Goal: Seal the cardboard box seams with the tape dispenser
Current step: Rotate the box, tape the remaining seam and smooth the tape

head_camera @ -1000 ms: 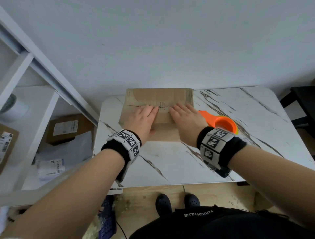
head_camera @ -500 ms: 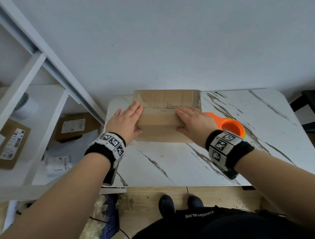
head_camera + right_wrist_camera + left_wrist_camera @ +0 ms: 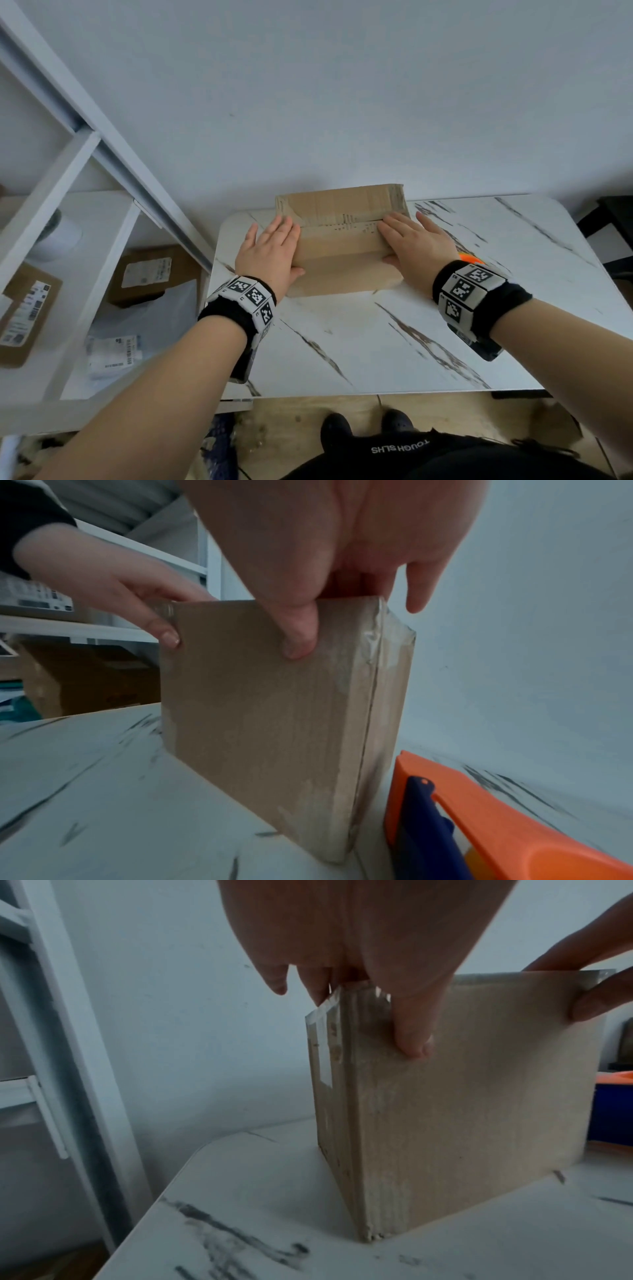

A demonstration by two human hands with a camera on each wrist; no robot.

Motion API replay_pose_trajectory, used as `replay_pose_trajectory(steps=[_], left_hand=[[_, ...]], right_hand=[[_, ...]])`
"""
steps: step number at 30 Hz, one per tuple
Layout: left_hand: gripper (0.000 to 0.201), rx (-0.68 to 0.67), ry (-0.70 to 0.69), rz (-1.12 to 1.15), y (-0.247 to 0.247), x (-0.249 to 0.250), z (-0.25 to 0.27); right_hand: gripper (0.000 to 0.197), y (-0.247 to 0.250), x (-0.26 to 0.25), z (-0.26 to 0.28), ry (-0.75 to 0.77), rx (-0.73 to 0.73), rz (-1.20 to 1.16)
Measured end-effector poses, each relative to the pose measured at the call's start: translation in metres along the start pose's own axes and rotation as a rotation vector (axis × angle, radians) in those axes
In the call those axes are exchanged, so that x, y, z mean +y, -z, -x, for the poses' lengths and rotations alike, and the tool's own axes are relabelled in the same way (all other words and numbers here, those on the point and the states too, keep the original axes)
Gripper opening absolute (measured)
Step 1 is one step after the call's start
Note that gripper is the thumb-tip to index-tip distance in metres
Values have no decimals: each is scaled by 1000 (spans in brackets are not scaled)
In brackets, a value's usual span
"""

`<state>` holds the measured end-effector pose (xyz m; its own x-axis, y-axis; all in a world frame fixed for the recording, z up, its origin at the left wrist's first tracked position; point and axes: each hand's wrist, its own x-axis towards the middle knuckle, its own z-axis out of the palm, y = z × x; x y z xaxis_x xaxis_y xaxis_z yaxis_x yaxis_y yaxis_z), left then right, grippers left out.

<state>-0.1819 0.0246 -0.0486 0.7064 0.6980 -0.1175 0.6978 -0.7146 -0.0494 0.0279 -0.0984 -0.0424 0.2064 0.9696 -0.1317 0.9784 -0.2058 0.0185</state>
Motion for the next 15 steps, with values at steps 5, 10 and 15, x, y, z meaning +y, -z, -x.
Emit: replay_pose_trajectory(steps=[5,10,15], left_hand=[[76,-19,12,19,4,0,-26],[75,-36,38,0,6,-2,-57],[75,-57,55,5,7,-5,-80]], right_hand=[[60,4,7,-19,-27,0,-32],[60,9,18,-46,-27,18,-40],[61,9,31,-65,-24,27,-51]])
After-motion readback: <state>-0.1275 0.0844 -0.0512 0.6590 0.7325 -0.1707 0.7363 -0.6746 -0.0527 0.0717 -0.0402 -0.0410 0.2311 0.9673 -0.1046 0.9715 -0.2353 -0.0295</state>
